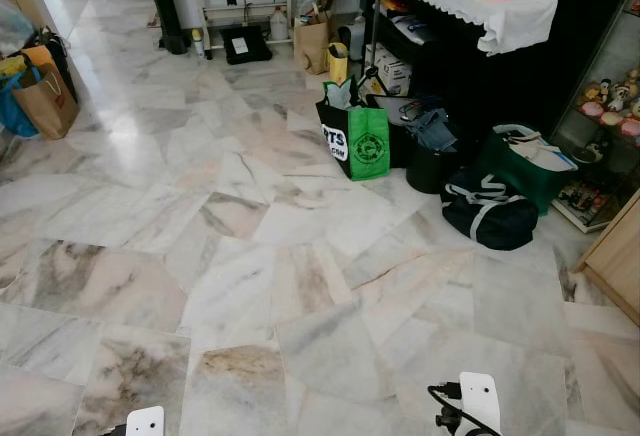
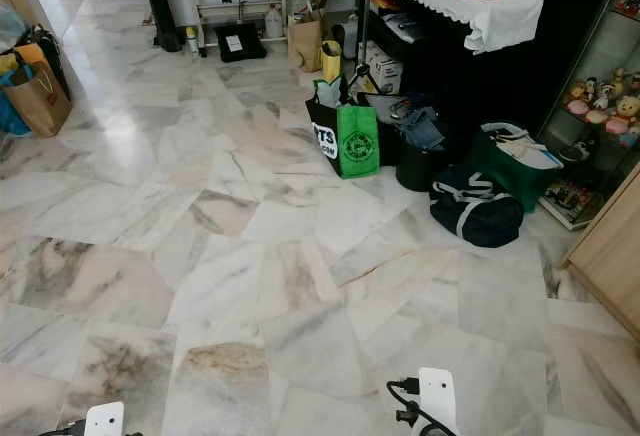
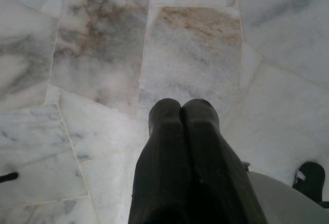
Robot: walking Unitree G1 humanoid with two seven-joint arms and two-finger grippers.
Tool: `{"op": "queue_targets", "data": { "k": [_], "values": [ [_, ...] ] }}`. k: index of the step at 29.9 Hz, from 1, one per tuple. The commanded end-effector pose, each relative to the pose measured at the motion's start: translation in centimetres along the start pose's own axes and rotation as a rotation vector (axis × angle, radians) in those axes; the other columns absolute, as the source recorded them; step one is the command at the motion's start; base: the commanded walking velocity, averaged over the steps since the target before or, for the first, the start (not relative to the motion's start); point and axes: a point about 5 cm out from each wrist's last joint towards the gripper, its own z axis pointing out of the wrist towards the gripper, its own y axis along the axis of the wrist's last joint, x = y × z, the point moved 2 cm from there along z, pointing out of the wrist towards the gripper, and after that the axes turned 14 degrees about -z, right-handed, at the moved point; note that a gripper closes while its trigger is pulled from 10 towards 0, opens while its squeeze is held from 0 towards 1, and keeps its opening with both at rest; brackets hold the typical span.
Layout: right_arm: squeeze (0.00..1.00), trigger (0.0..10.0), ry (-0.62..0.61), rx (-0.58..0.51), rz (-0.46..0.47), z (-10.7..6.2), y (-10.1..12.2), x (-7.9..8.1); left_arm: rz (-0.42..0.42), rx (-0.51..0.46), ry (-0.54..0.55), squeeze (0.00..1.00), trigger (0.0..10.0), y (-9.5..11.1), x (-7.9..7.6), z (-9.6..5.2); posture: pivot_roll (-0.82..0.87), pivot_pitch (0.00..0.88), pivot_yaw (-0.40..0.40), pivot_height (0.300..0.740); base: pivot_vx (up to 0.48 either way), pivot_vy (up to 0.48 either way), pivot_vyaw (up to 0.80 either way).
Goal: Setting the table
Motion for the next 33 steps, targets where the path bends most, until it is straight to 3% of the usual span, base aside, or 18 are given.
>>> {"op": "queue_targets", "data": {
  "k": [1, 5, 10, 23, 33],
  "values": [
    [0.00, 10.0, 0.191, -0.070, -0.040, 0.4, 3.9, 2.3, 0.065, 0.122, -0.147, 0.00, 10.0, 0.8, -2.4, 0.9, 0.10, 0.000, -0.071, 0.740, 0.000, 0.000, 0.00],
    [0.00, 10.0, 0.186, -0.046, 0.000, 0.3, 2.6, 1.9, 0.003, 0.077, -0.073, 0.00, 10.0, 1.6, -2.2, 1.2, 0.11, 0.000, -0.069, 0.740, 0.000, 0.000, 0.00],
    [0.00, 10.0, 0.199, -0.045, 0.001, 0.2, 2.6, 2.4, 0.015, 0.078, -0.080, 0.00, 10.0, 1.6, -2.2, 1.2, 0.11, 0.000, -0.068, 0.740, 0.000, 0.000, 0.00],
    [0.00, 10.0, 0.190, -0.054, 0.033, 0.3, 2.9, 1.6, 0.043, 0.071, -0.094, 0.00, 10.0, 2.1, -2.5, 1.3, 0.11, 0.000, -0.061, 0.740, 0.000, 0.000, 0.00],
    [0.00, 10.0, 0.188, -0.024, 0.035, 0.3, 2.2, 1.6, 0.064, 0.082, -0.082, 0.00, 10.0, 2.0, -2.1, 1.3, 0.11, 0.000, -0.039, 0.740, 0.000, 0.000, -0.75]
  ]
}}
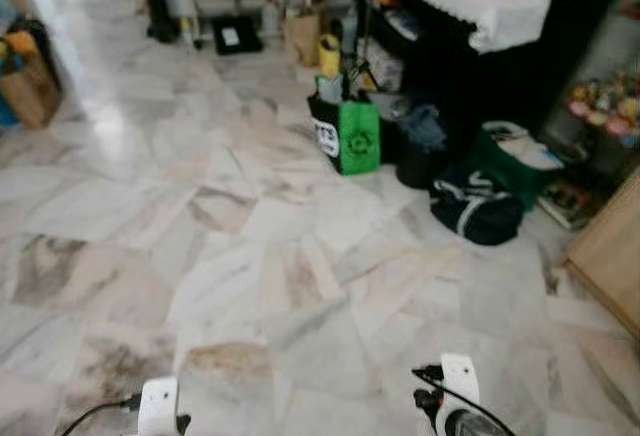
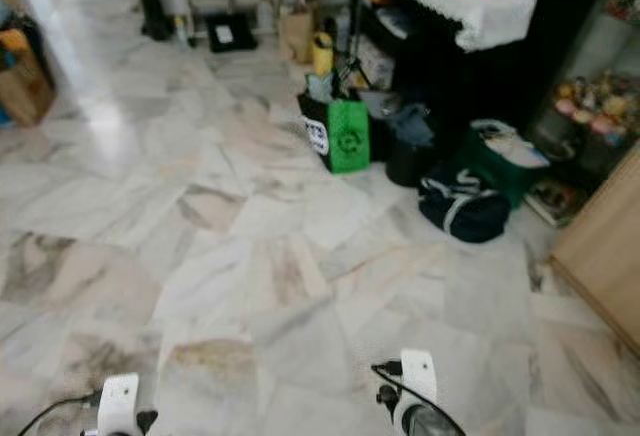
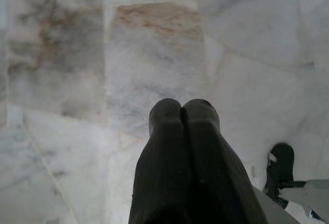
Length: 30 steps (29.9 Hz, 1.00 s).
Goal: Setting the table
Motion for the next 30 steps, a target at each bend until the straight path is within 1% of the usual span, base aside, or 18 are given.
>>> {"op": "queue_targets", "data": {
  "k": [1, 5, 8, 10, 14, 19, 24, 27, 28, 30],
  "values": [
    [0.00, 10.0, -0.009, 0.011, 0.007, -0.1, -0.2, -0.2, 0.011, 0.020, 0.003, 0.00, 10.0, -0.4, 0.0, 0.0, 0.11, 0.000, -0.033, 0.740, 0.000, 0.000, -0.78],
    [0.00, 10.0, -0.013, 0.011, 0.021, 0.0, -0.1, -0.1, 0.020, 0.021, 0.004, 0.00, 10.0, -0.3, 0.2, -0.1, 0.11, 0.000, -0.021, 0.740, 0.000, 0.000, -0.78],
    [0.00, 10.0, -0.006, 0.009, 0.027, 0.1, -0.1, 0.4, 0.030, 0.024, 0.007, 0.00, 10.0, -0.3, 0.6, -0.1, 0.11, 0.000, -0.003, 0.740, 0.000, 0.000, -0.78],
    [0.00, 10.0, -0.001, 0.009, 0.033, 0.1, -0.1, 0.7, 0.031, 0.023, 0.013, 0.00, 10.0, -0.1, 0.9, -0.1, 0.12, 0.000, 0.013, 0.740, 0.000, 0.000, -0.78],
    [0.00, 10.0, 0.000, 0.011, 0.040, 0.2, -0.1, 1.0, 0.038, 0.009, 0.013, 0.00, 10.0, 0.5, 0.9, 0.0, 0.14, 0.000, 0.039, 0.740, 0.000, 0.000, -0.78],
    [0.00, 10.0, 0.001, 0.015, 0.035, 0.2, -0.1, 1.1, 0.038, 0.000, 0.014, 0.00, 10.0, 0.9, 0.9, 0.0, 0.13, 0.000, 0.044, 0.740, 0.000, 0.000, -0.78],
    [0.00, 10.0, 0.012, 0.001, 0.023, 0.3, 0.5, 1.2, 0.024, -0.001, 0.019, 0.00, 10.0, 1.0, 0.7, 0.1, 0.08, 0.000, 0.034, 0.740, 0.000, 0.000, -0.78],
    [0.00, 10.0, 0.006, -0.001, 0.022, 0.3, 0.7, 1.0, 0.004, -0.005, 0.022, 0.00, 10.0, 1.1, 0.4, 0.2, 0.05, 0.000, 0.018, 0.740, 0.000, 0.000, -0.78],
    [0.00, 10.0, 0.000, -0.007, 0.005, 0.3, 1.0, 0.8, -0.009, -0.009, 0.022, 0.00, 10.0, 1.2, 0.3, 0.3, 0.03, 0.000, 0.025, 0.740, 0.000, 0.000, -0.78],
    [0.00, 10.0, -0.011, -0.015, 0.010, 0.3, 1.3, 0.6, -0.007, -0.008, 0.021, 0.00, 10.0, 1.3, 0.2, 0.3, 0.02, 0.000, 0.030, 0.740, 0.000, 0.000, -0.78]
  ]
}}
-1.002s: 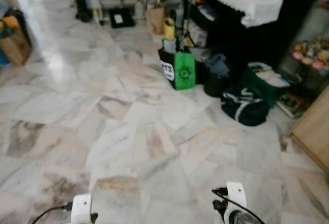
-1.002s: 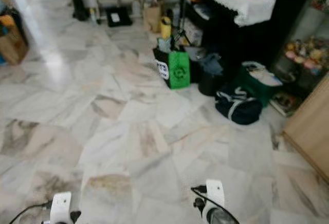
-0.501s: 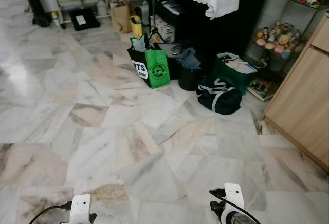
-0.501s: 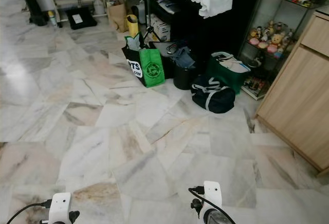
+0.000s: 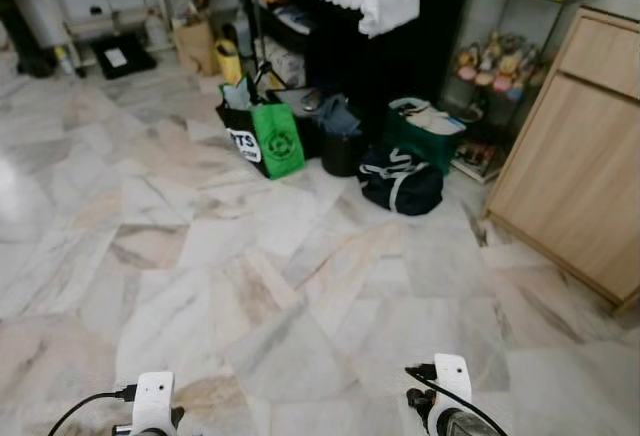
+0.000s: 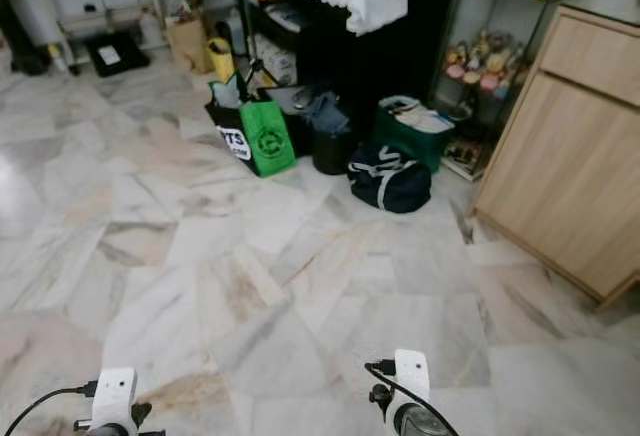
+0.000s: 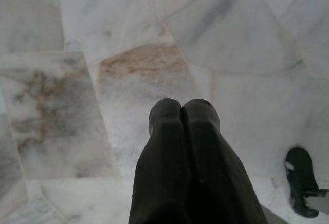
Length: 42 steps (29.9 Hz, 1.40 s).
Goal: Setting the table
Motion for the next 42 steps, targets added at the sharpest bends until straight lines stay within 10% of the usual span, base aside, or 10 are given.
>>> {"op": "queue_targets", "data": {
  "k": [1, 22, 42],
  "values": [
    [0.00, 10.0, -0.017, 0.002, -0.003, 0.0, 0.1, -0.4, -0.016, 0.018, 0.009, 0.00, 10.0, -0.2, -0.1, 0.0, 0.02, 0.000, 0.030, 0.740, 0.000, 0.000, -0.78],
    [0.00, 10.0, -0.054, -0.041, 0.035, 0.1, 2.0, -1.3, -0.039, 0.021, 0.043, 0.00, 10.0, -0.3, 0.9, -0.1, 0.07, 0.000, 0.010, 0.740, 0.000, 0.000, -0.78],
    [0.00, 10.0, -0.077, -0.006, 0.036, -0.2, 0.3, -1.9, -0.027, 0.036, 0.026, 0.00, 10.0, -1.5, 0.4, -0.3, 0.08, 0.000, -0.015, 0.740, 0.000, 0.000, 0.00]
  ]
}}
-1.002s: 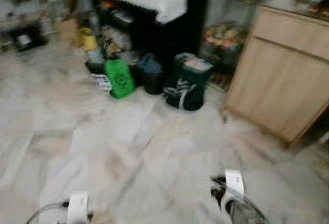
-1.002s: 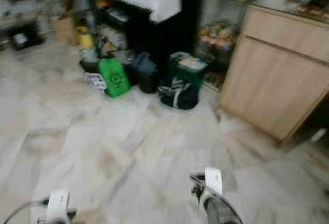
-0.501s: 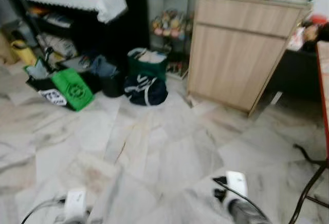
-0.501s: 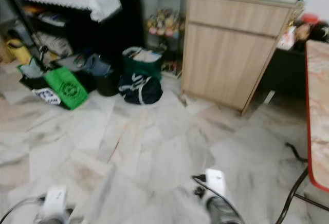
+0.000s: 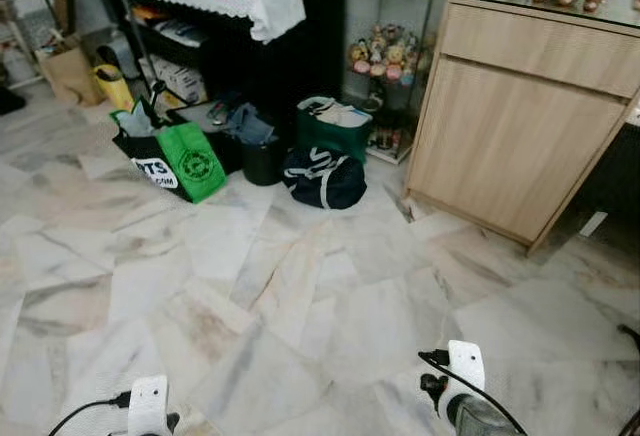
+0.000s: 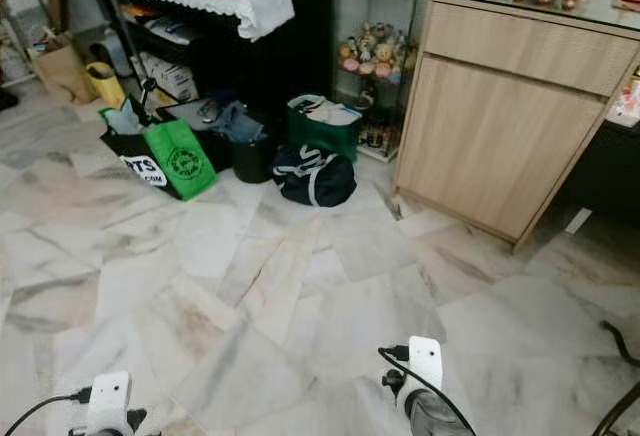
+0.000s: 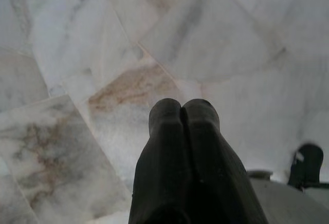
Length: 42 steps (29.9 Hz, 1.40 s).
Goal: Setting the table
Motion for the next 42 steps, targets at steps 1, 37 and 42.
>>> {"op": "queue_targets", "data": {
  "k": [1, 37, 42],
  "values": [
    [0.00, 10.0, -0.017, 0.004, -0.007, -0.1, -0.3, -0.6, 0.002, 0.000, -0.012, 0.00, 10.0, -0.2, -0.4, 0.0, 0.08, 0.000, -0.015, 0.740, 0.000, 0.000, 0.00],
    [0.00, 10.0, -0.047, -0.008, 0.025, -0.3, -0.8, -1.3, 0.035, 0.002, -0.017, 0.00, 10.0, -0.7, -0.8, -0.1, 0.12, 0.000, -0.046, 0.740, 0.000, -0.015, -0.42],
    [0.00, 10.0, -0.040, -0.013, 0.037, -0.2, -0.5, -1.0, 0.023, -0.002, 0.005, 0.00, 10.0, -0.6, 0.2, -0.2, 0.09, 0.000, -0.029, 0.740, 0.000, -0.289, 0.00]
  ]
}}
